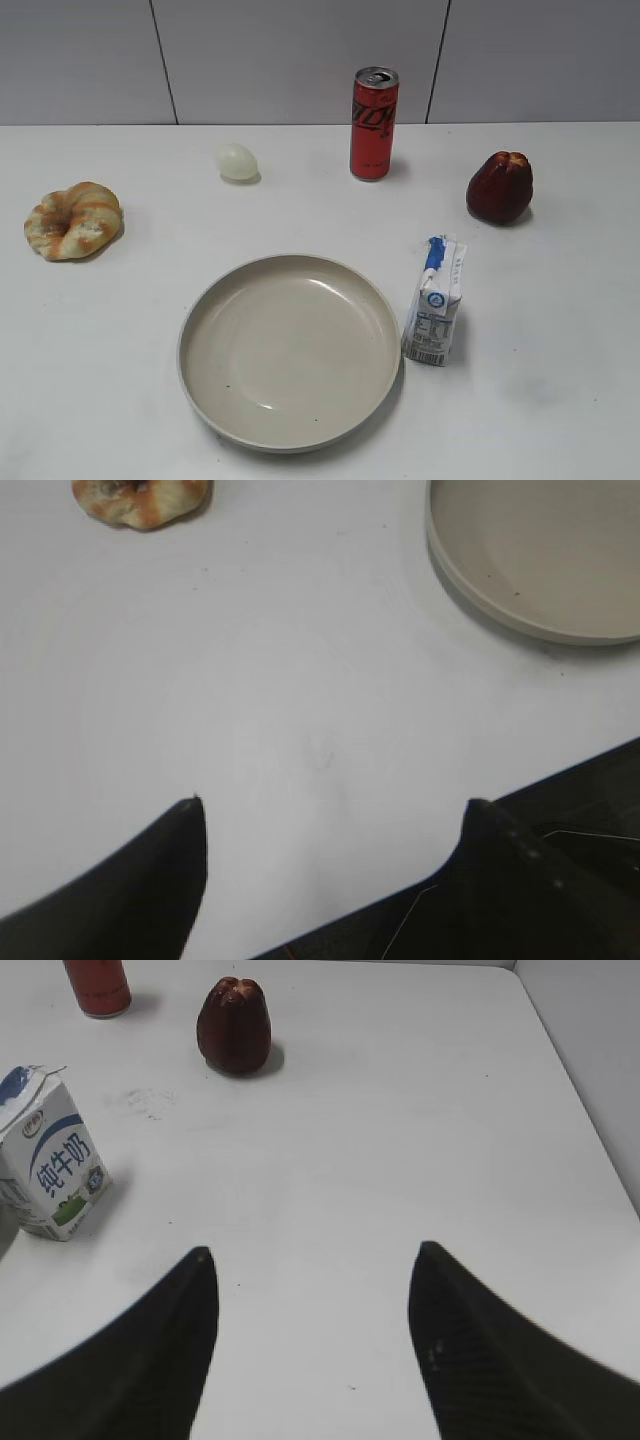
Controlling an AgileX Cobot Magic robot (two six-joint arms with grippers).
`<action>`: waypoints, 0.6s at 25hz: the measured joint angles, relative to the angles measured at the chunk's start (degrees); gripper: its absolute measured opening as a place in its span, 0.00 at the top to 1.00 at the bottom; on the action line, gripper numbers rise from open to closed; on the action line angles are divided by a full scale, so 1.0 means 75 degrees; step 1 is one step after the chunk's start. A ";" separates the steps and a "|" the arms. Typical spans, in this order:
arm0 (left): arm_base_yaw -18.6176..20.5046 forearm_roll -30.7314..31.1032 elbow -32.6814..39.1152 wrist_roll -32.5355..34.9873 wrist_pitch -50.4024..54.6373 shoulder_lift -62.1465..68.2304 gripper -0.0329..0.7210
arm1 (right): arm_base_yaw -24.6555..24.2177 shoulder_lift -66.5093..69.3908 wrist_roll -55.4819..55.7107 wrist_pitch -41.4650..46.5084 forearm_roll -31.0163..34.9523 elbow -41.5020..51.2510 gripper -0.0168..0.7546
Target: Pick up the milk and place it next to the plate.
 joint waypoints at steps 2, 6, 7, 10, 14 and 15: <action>0.0000 0.0000 0.0000 0.0000 0.0000 0.0000 0.17 | 0.0000 0.0000 0.0000 0.0000 0.0000 0.0000 0.38; 0.0000 0.0000 0.0007 0.0000 0.0000 -0.0007 0.18 | 0.0000 0.0000 0.0000 0.0000 0.0000 0.0000 0.38; 0.0000 0.0000 0.0007 0.0000 0.0000 -0.0045 0.18 | 0.0000 0.0000 0.0000 0.0000 0.0000 0.0000 0.38; 0.0108 -0.0016 0.0015 0.0007 0.0000 -0.0301 0.18 | 0.0000 0.0000 0.0000 0.0000 0.0000 0.0000 0.38; 0.0732 -0.0016 0.0015 0.0007 -0.0002 -0.0997 0.18 | 0.0000 0.0000 0.0000 0.0000 0.0000 0.0000 0.38; 0.0963 -0.0016 0.0015 0.0007 -0.0009 -0.1219 0.18 | 0.0000 0.0000 0.0000 0.0000 0.0000 0.0000 0.38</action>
